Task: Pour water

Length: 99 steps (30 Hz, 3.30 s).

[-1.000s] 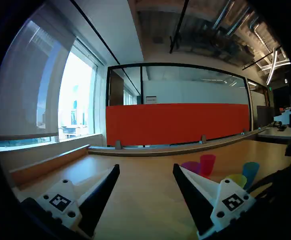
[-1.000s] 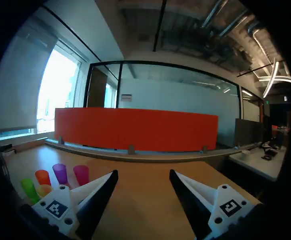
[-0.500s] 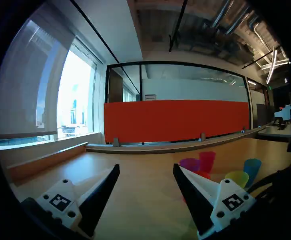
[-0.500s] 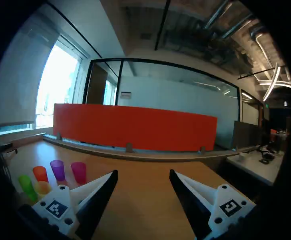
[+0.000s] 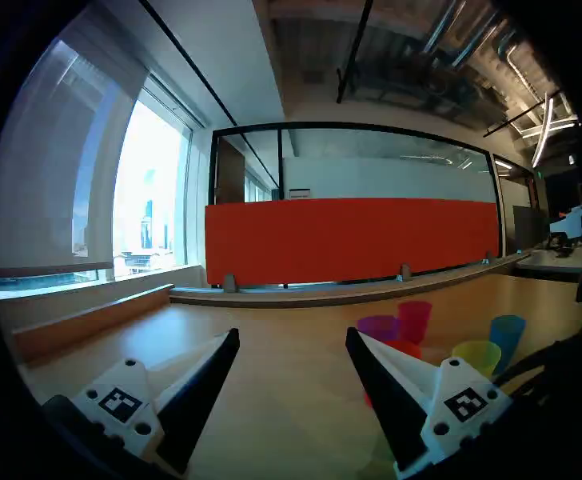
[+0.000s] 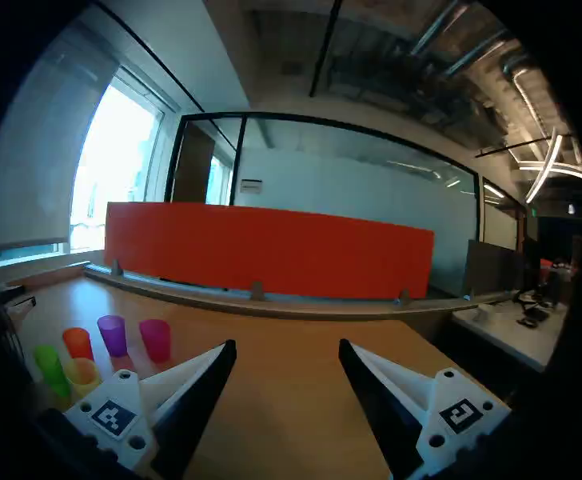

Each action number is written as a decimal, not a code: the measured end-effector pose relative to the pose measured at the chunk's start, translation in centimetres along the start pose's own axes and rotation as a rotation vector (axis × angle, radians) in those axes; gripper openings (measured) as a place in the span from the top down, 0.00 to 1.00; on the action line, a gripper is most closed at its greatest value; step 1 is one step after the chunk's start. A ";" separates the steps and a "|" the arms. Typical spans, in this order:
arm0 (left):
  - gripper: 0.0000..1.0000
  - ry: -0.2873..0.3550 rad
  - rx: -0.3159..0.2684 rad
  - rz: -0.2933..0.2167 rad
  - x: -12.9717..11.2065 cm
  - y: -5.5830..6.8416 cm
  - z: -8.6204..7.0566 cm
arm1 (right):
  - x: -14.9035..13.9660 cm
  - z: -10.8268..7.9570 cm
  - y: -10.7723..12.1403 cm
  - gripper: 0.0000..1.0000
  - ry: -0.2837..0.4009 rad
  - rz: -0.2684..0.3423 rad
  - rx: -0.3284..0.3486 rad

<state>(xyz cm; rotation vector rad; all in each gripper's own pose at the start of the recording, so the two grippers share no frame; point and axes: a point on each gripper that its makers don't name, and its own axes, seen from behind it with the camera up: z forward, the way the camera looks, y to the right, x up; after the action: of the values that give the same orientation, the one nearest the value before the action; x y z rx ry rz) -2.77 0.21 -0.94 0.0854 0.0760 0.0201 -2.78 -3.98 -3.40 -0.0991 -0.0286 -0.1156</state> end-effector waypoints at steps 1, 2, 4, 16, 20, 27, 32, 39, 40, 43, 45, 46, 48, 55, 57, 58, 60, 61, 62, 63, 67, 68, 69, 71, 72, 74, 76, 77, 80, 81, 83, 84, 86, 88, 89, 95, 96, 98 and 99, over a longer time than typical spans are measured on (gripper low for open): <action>0.01 -0.001 -0.001 0.003 0.0 0.0 0.1 | 0.0 0.0 0.0 0.01 0.000 0.000 0.000; 0.01 -0.001 -0.002 0.006 -0.1 0.0 0.1 | 0.0 0.0 0.0 0.01 0.000 0.000 0.001; 0.01 -0.002 -0.001 0.007 -0.1 -0.1 0.2 | -0.1 0.0 0.0 0.01 0.000 0.000 0.000; 0.01 -0.022 -0.010 -0.037 -0.9 -0.5 0.4 | -0.2 -0.3 0.9 0.01 0.000 0.005 -0.012; 0.01 -0.032 -0.007 -0.036 -1.2 -0.5 0.5 | -0.3 -0.4 1.0 0.01 0.002 0.006 -0.013; 0.01 -0.047 -0.003 -0.035 -1.5 -0.6 0.5 | -0.3 -0.7 1.4 0.01 0.009 0.007 -0.015; 0.01 -0.048 -0.005 -0.035 -1.5 -0.6 0.6 | -0.3 -1.3 2.0 0.01 0.021 0.022 -0.012; 0.01 -0.048 -0.005 -0.034 -1.6 -0.7 0.6 | -0.4 -2.2 3.2 0.01 0.046 0.048 -0.013; 0.01 -0.048 -0.005 -0.034 -1.7 -0.7 0.6 | -0.5 -2.2 3.6 0.01 0.050 0.052 -0.018; 0.01 -0.048 -0.005 -0.034 -1.7 -0.7 0.6 | -1.0 -2.2 4.1 0.01 0.059 0.061 -0.027; 0.01 -0.048 -0.005 -0.034 -1.7 -0.7 0.6 | -1.5 -2.1 4.3 0.01 0.063 0.066 -0.027; 0.01 -0.048 -0.005 -0.034 -1.7 -0.7 0.6 | -1.7 -2.0 4.3 0.01 0.068 0.068 -0.024; 0.01 -0.048 -0.005 -0.034 -1.7 -0.7 0.6 | -2.0 -1.8 4.2 0.01 0.077 0.070 -0.018; 0.01 -0.048 -0.005 -0.034 -1.6 -0.7 0.6 | -2.7 -0.6 3.8 0.01 0.124 0.055 -0.028; 0.01 -0.048 -0.005 -0.034 -1.7 -0.7 0.6 | -3.1 -0.2 3.4 0.01 0.127 0.051 -0.027; 0.01 -0.048 -0.005 -0.034 -1.7 -0.7 0.6 | -3.3 0.0 3.1 0.01 0.127 0.050 -0.020; 0.01 -0.048 -0.005 -0.034 -1.7 -0.7 0.6 | -3.7 0.4 2.6 0.01 0.127 0.051 -0.009; 0.01 -0.048 -0.005 -0.034 -1.7 -0.7 0.6 | -3.9 0.6 2.4 0.01 0.127 0.055 -0.004; 0.01 -0.048 -0.005 -0.034 -1.7 -0.7 0.6 | -4.1 0.8 2.2 0.01 0.126 0.058 0.001; 0.01 -0.048 -0.005 -0.034 -1.7 -0.7 0.6 | -4.3 1.0 2.0 0.01 0.126 0.062 0.005; 0.01 -0.048 -0.005 -0.034 -1.7 -0.7 0.5 | -5.3 1.6 1.4 0.01 0.117 0.081 0.013; 0.01 -0.048 -0.005 -0.034 -1.7 -0.7 0.5 | -5.5 1.7 1.2 0.01 0.113 0.085 0.015; 0.01 -0.048 -0.005 -0.034 -1.7 -0.7 0.5 | -5.8 1.8 1.1 0.01 0.110 0.087 0.016; 0.01 -0.048 -0.005 -0.034 -1.7 -0.7 0.5 | -6.4 1.9 0.9 0.01 0.104 0.085 0.017; 0.01 -0.048 -0.005 -0.034 -1.7 -0.7 0.5 | -6.7 2.0 0.8 0.01 0.102 0.083 0.017; 0.01 -0.048 -0.005 -0.034 -1.7 -0.7 0.5 | -7.2 2.0 0.8 0.01 0.096 0.074 0.014; 0.01 -0.048 -0.005 -0.034 -1.7 -0.7 0.5 | -7.6 2.0 0.8 0.01 0.091 0.068 0.013; 0.01 -0.048 -0.005 -0.034 -1.7 -0.7 0.5 | -7.7 2.0 0.8 0.01 0.089 0.066 0.014; 0.01 -0.048 -0.005 -0.034 -1.7 -0.7 0.5 | -8.0 2.0 0.8 0.01 0.085 0.072 0.012; 0.01 -0.048 -0.005 -0.034 -1.7 -0.7 0.5 | -8.1 2.0 0.9 0.01 0.083 0.076 0.012; 0.01 -0.048 -0.005 -0.034 -1.6 -0.7 0.5 | -8.3 2.1 0.9 0.01 0.078 0.086 0.015; 0.01 -0.048 -0.005 -0.034 -1.6 -0.7 0.5 | -8.3 2.2 0.8 0.01 0.076 0.090 0.016; 0.01 -0.048 -0.005 -0.034 -1.6 -0.7 0.5 | -8.5 2.3 0.8 0.01 0.072 0.095 0.018; 0.01 -0.048 -0.005 -0.034 -1.6 -0.7 0.5 | -8.5 2.3 0.8 0.01 0.070 0.096 0.018; 0.01 -0.048 -0.005 -0.034 -1.6 -0.7 0.5 | -8.4 2.4 0.8 0.01 0.070 0.095 0.018; 0.01 -0.048 -0.005 -0.034 -1.7 -0.6 0.5 | -8.4 2.5 0.8 0.01 0.069 0.097 0.015; 0.01 -0.048 -0.005 -0.034 -1.7 -0.6 0.5 | -8.4 2.5 0.8 0.01 0.068 0.097 0.014; 0.01 -0.048 -0.005 -0.034 -1.7 -0.6 0.5 | -8.5 2.5 0.8 0.01 0.068 0.099 0.013; 0.01 -0.048 -0.005 -0.034 -1.7 -0.6 0.5 | -8.5 2.4 0.8 0.01 0.068 0.099 0.013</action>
<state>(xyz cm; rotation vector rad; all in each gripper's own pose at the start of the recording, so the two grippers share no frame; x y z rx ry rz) -4.40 -0.51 -0.35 0.0796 0.0295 -0.0161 -11.16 -1.95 -1.34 -0.0831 0.0438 -0.0199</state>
